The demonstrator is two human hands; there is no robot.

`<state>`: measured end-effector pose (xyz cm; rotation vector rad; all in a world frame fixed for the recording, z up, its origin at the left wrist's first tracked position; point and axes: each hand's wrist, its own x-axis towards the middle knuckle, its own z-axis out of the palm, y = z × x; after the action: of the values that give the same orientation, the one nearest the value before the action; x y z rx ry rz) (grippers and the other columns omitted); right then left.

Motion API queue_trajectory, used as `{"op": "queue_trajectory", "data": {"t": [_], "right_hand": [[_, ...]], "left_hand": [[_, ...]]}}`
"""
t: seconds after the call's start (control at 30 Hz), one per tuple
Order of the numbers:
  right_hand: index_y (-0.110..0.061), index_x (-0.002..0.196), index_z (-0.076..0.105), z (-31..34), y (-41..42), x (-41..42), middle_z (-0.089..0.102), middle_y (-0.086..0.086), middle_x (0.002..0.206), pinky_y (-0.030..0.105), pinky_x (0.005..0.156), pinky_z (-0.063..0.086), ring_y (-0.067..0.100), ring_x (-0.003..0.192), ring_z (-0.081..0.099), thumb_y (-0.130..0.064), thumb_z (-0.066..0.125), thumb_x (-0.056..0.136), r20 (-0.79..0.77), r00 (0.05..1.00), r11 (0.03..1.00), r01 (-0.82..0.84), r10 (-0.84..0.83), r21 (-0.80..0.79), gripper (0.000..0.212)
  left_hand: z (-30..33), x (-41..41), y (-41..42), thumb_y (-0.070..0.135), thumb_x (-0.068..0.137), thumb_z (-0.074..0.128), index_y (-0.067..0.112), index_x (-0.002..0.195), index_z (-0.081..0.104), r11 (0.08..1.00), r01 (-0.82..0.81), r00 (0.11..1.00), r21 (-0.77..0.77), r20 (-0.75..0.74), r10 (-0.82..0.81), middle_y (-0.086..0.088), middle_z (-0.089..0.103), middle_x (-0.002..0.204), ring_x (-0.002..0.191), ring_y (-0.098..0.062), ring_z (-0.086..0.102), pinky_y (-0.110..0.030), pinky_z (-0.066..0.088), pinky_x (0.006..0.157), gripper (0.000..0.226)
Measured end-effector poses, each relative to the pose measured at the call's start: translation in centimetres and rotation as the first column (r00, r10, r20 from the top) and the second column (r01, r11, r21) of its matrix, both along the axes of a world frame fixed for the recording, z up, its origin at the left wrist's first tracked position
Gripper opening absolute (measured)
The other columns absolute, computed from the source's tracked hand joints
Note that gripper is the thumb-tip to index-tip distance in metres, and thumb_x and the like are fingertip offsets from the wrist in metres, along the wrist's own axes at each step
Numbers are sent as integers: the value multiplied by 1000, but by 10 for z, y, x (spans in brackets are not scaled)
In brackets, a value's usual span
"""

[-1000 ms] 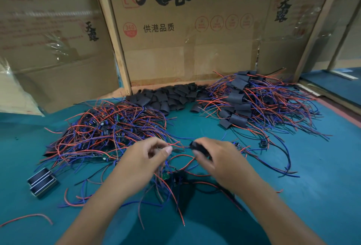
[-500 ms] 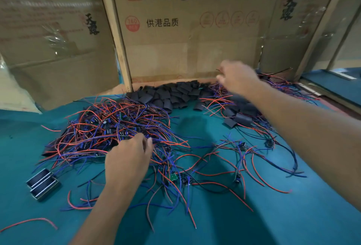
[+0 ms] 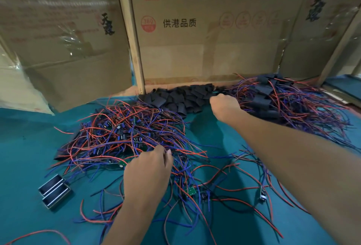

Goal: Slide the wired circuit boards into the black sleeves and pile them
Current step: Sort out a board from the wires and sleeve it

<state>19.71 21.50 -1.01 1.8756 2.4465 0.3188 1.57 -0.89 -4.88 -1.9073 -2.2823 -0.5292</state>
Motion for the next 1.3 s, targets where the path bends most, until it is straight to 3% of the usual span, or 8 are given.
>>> {"op": "queue_trajectory", "data": {"t": [0.13, 0.3, 0.57, 0.67, 0.77, 1.03, 1.2, 1.3], "right_hand": [[-14, 108, 60, 11, -50, -7, 68, 16, 101, 35, 68, 45, 37, 91, 65, -12, 48, 94, -340, 938, 988, -20, 73, 155, 19], [-21, 96, 74, 7, -145, -1, 73, -7, 95, 12, 68, 40, 7, 78, 60, -15, 49, 95, -766, 610, 972, -218, 202, 82, 26], [-11, 89, 67, -27, -196, 34, 68, 5, 74, 40, 63, 57, 16, 64, 61, -3, 52, 97, -985, 84, 944, -284, -152, -170, 18], [-19, 101, 70, -36, -201, 46, 72, -9, 92, 34, 81, 54, 4, 85, 65, -12, 58, 96, -950, 274, 942, -332, 147, 50, 15], [-18, 122, 68, -36, -202, 54, 68, -11, 115, 17, 87, 48, 2, 105, 61, -27, 68, 89, -785, 433, 849, -484, 444, 213, 33], [-15, 125, 66, -42, -204, 51, 70, -1, 116, 29, 91, 50, 14, 104, 64, -35, 68, 82, -622, 559, 817, -515, 549, 259, 47], [-14, 115, 69, -45, -196, 62, 71, -5, 106, 24, 83, 48, 15, 93, 65, -31, 74, 85, -684, 550, 871, -393, 479, 293, 35], [-16, 116, 68, -48, -194, 61, 70, -7, 108, 23, 84, 48, 11, 94, 63, -34, 73, 85, -689, 566, 886, -375, 453, 274, 36]], "left_hand": [[5, 4, -2, 55, 100, 41, 29, 102, 51, 998, 44, 997, 51, 63, -47, 8, 65, 82, 72, -21, 65, -34, 51, 60, 28], [12, 22, -8, 67, 86, 47, 35, 141, 27, 986, 164, 971, 21, 171, -166, 11, 53, 124, 104, -22, 64, -38, 51, 78, 66], [15, 42, -19, 52, 88, 65, 32, 118, 57, 881, 447, 802, 152, 369, -470, 23, 58, 105, 95, -1, 56, -29, 46, 82, 37], [14, 47, -21, 30, 86, 76, 28, 107, 62, 865, 442, 710, 238, 497, -499, 30, 56, 77, 64, 4, 49, -12, 35, 62, 26], [12, 48, -22, 15, 86, 75, 26, 99, 64, 888, 391, 646, 242, 615, -452, 11, 61, 71, 52, -4, 44, -19, 38, 54, 20], [12, 54, -22, 6, 89, 72, 16, 90, 63, 935, 292, 405, 200, 860, -310, -5, 64, 70, 49, -15, 60, -28, 50, 46, 13], [33, -21, -10, 23, 94, 66, 23, 82, 63, 971, 223, 883, 82, 405, -237, 13, 62, 72, 66, 1, 55, -15, 39, 62, 12], [35, -65, -11, 28, 94, 67, 28, 75, 58, 981, 134, 971, -138, 214, -103, 12, 60, 74, 70, -2, 55, -28, 42, 65, 20]]}}
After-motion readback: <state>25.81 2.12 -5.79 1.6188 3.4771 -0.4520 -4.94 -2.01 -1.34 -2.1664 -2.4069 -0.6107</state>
